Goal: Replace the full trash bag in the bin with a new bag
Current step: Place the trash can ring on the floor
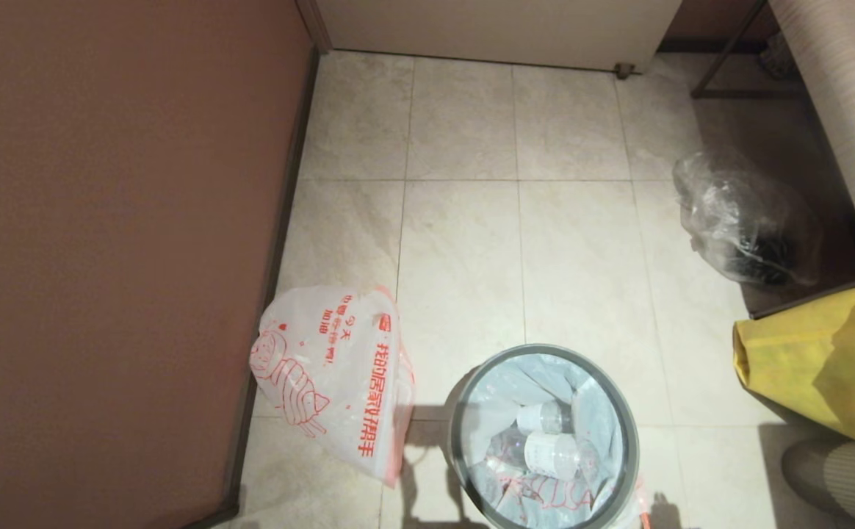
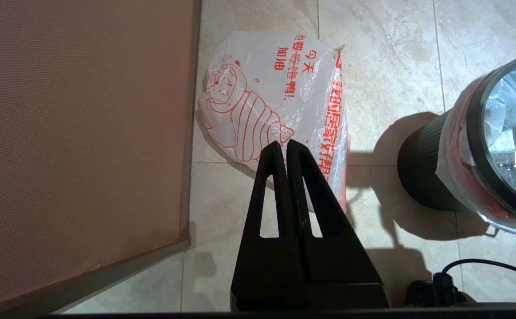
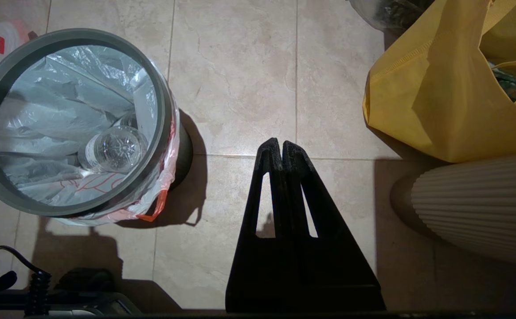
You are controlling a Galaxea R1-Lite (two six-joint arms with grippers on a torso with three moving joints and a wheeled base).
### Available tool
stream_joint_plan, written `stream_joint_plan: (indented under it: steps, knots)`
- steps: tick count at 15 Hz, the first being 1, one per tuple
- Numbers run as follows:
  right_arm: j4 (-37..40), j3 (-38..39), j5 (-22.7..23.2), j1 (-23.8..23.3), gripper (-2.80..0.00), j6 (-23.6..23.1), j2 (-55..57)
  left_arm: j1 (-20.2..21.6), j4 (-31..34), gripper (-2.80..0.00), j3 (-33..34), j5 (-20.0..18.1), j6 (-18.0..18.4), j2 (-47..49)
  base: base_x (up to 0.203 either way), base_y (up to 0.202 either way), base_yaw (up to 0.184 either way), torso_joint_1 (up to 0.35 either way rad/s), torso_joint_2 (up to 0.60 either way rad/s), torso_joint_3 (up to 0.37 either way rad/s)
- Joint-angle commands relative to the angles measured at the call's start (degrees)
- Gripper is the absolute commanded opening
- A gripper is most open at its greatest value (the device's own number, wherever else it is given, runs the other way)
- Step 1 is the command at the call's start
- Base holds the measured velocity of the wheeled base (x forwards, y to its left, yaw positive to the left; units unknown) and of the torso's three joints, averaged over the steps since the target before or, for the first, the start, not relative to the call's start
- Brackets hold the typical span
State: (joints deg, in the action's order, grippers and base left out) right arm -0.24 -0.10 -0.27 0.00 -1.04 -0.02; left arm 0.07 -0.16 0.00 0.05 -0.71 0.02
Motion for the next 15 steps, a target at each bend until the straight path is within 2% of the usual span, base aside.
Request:
stream_joint_plan:
  steps: [1,15]
  knots:
    - [-0.02,0.01,0.00,0.00,-2.80,0.07,0.02,0.01,-0.02,-2.80,0.00,0.04,-0.07,0.06,0.000,0.000,0.000,0.000,0.00,0.000]
    - [-0.02,-0.52,-0.10,0.00,-2.80,0.69,0.02,0.01,-0.02,-2.80,0.00,0.04,0.00,-0.02,0.000,0.000,0.000,0.000,0.00,0.000]
